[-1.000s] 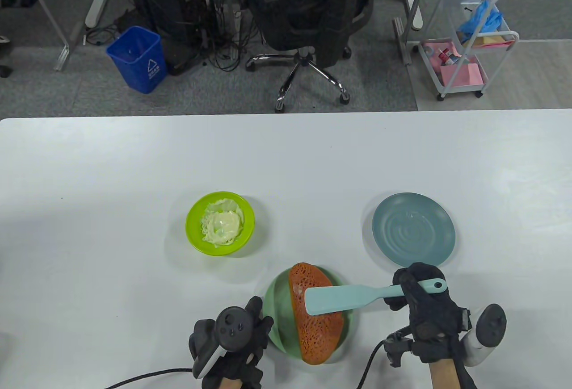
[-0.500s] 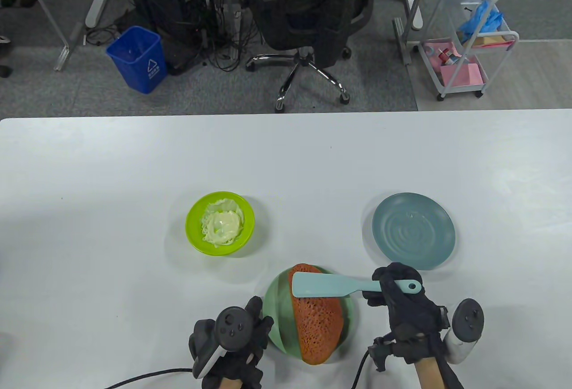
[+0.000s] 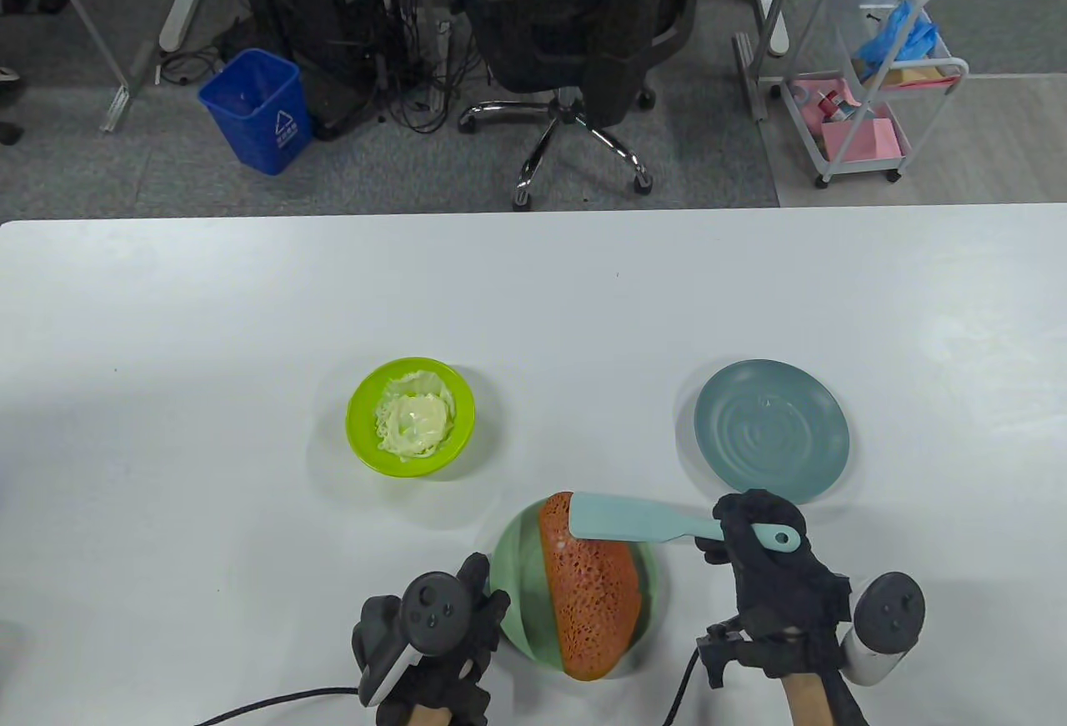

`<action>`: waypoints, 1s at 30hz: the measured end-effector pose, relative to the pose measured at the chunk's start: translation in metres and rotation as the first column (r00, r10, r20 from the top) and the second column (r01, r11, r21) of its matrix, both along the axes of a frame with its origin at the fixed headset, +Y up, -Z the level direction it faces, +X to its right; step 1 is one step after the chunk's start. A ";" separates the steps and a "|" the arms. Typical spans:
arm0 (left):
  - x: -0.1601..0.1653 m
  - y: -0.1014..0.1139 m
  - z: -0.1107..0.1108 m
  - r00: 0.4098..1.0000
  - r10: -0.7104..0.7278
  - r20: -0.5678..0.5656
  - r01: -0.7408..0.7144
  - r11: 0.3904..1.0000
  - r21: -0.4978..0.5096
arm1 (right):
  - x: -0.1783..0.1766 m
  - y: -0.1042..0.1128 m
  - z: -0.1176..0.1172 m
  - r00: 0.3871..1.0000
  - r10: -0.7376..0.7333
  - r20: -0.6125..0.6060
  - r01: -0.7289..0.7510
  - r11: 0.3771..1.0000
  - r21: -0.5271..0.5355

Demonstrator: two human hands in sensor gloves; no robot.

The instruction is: Dip dessert spatula into salad dressing and spread onto bread slice

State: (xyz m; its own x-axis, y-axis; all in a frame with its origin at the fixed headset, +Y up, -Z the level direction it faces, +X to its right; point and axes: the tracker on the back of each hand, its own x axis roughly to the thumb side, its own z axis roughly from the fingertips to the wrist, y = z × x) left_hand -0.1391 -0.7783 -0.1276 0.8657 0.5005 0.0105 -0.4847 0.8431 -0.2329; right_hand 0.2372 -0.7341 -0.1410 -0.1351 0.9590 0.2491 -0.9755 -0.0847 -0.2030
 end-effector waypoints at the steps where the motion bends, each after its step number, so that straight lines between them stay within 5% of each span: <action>1: 0.000 0.000 0.000 1.000 0.000 0.000 0.000 1.000 0.000 | 0.002 0.001 0.001 1.000 -0.003 0.009 0.003 1.000 0.006; 16: 0.000 0.000 0.000 1.000 -0.002 -0.001 0.002 1.000 0.001 | 0.012 0.002 0.004 0.997 -0.028 0.073 0.025 0.999 0.037; 30: 0.000 0.000 0.000 1.000 -0.001 0.000 0.001 1.000 0.000 | -0.012 -0.002 0.002 0.997 -0.016 -0.074 0.017 1.000 0.010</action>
State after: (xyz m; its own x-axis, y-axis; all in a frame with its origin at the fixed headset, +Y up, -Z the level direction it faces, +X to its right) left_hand -0.1393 -0.7784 -0.1277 0.8663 0.4994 0.0104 -0.4837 0.8438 -0.2323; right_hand 0.2255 -0.7363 -0.1385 -0.1005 0.9582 0.2677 -0.9891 -0.0670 -0.1313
